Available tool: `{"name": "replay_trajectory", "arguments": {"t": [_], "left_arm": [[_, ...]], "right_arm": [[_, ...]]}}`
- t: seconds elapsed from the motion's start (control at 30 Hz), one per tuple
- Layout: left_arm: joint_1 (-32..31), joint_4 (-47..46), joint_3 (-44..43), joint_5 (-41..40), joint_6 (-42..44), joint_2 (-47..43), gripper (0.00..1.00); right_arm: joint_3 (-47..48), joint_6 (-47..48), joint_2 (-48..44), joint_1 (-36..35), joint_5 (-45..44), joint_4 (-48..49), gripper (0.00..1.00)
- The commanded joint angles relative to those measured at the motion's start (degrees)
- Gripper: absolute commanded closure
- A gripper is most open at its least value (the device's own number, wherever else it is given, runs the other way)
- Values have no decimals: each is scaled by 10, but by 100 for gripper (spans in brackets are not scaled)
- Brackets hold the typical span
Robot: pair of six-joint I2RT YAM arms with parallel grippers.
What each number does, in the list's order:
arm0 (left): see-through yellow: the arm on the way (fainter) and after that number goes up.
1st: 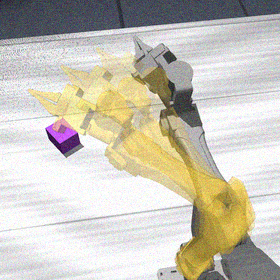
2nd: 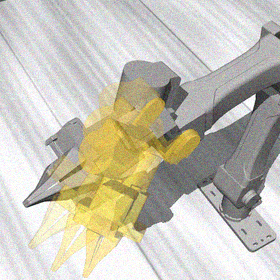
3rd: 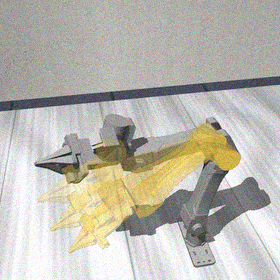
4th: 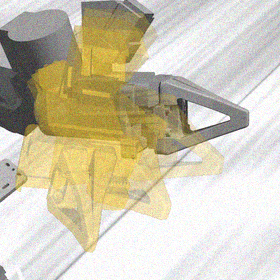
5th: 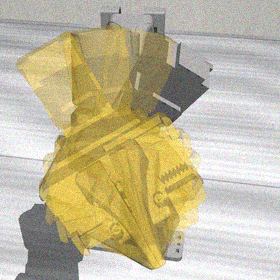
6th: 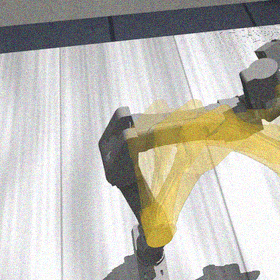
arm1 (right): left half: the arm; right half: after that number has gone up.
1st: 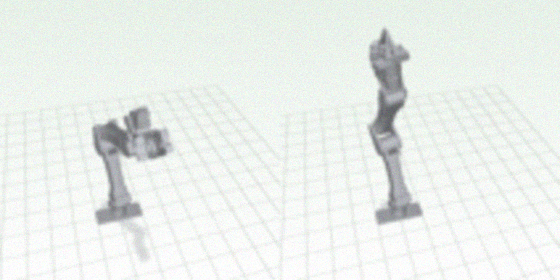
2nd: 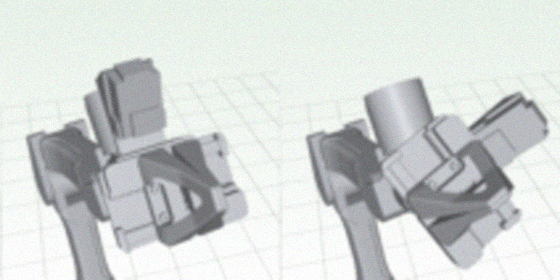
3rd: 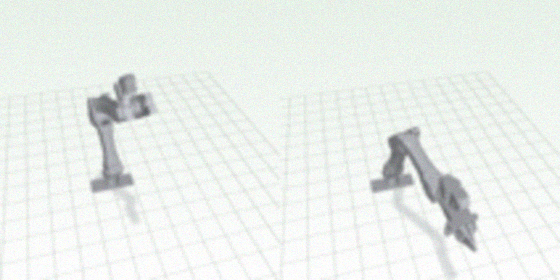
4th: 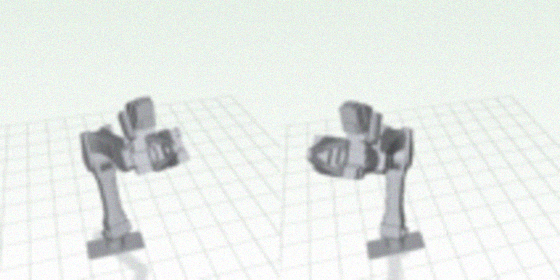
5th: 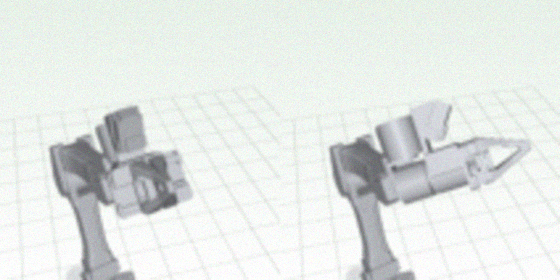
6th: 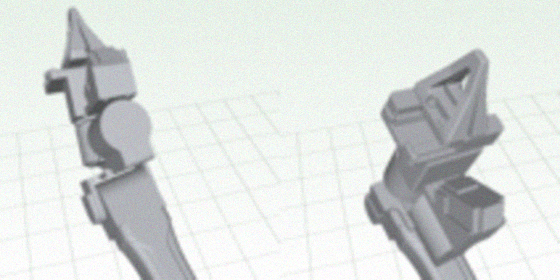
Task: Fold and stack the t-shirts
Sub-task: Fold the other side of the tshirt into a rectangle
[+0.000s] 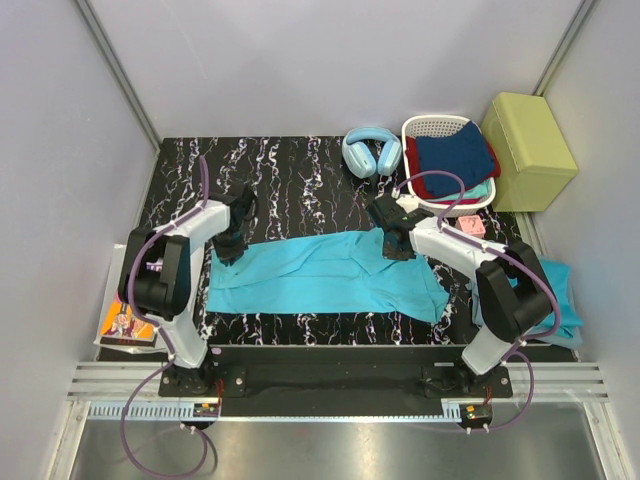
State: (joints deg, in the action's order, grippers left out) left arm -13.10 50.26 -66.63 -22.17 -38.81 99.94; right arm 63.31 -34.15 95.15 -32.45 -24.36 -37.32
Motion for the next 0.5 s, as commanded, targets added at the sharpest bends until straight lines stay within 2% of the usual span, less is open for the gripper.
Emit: {"name": "replay_trajectory", "arguments": {"t": [0.0, 0.1, 0.3, 0.47], "left_arm": [[-3, -25, -17, 25, 3, 4, 78], [-4, -26, -8, 27, 3, 1, 68], [-11, -26, 10, 26, 7, -26, 59], [-11, -27, 26, 27, 7, -35, 58]], "right_arm": [[16, 1, -25, 4, -10, -1, 93], [17, -2, -14, 5, -7, -2, 82], [20, -8, 20, 10, -2, 5, 67], [33, -7, 56, 16, -1, 18, 65]]}}
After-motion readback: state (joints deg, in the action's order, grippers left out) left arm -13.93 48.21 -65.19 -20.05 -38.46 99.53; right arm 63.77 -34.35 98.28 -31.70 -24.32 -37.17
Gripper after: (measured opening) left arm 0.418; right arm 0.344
